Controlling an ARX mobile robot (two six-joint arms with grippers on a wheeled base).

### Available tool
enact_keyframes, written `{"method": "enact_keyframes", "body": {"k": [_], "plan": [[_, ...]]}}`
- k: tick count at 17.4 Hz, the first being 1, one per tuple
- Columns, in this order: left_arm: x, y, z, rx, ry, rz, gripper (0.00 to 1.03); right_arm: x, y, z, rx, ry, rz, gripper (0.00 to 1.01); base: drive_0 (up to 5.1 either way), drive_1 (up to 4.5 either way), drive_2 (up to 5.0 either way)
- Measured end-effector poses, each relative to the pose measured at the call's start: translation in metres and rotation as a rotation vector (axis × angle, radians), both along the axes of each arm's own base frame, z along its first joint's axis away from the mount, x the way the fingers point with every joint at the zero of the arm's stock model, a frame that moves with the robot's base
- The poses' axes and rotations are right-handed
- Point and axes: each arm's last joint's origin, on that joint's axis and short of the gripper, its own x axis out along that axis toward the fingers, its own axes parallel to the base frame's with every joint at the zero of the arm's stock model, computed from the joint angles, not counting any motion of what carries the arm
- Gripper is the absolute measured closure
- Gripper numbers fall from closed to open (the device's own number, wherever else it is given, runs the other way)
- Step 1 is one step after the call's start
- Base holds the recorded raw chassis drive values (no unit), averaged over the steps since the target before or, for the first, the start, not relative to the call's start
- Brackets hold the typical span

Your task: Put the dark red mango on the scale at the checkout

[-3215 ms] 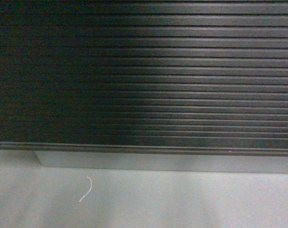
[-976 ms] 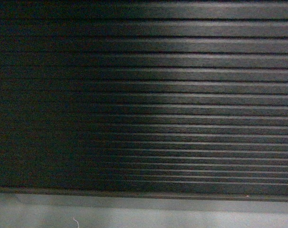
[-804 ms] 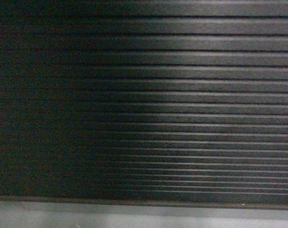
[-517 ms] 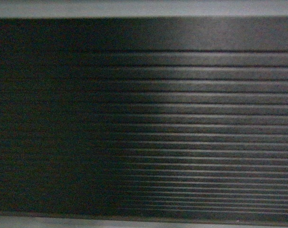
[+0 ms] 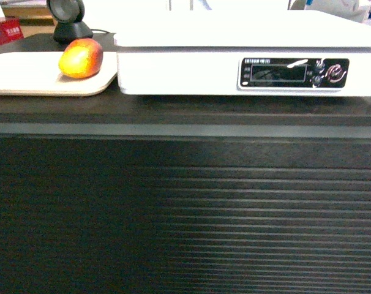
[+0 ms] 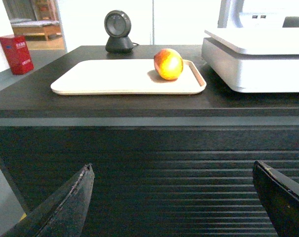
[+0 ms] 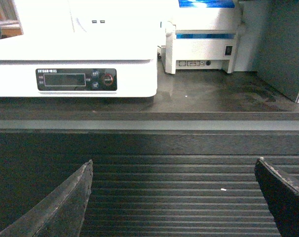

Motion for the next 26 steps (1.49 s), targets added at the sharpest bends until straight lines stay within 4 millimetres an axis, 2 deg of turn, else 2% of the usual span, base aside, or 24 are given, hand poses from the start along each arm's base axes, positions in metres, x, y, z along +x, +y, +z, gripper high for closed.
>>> {"method": "enact_keyframes", "body": {"k": [26], "plan": [[0.0, 0.0, 0.0, 0.0, 0.0, 0.0, 0.05, 0.0, 0.0, 0.0, -0.001, 0.0, 0.001, 0.03, 0.0, 0.0, 0.0]]}}
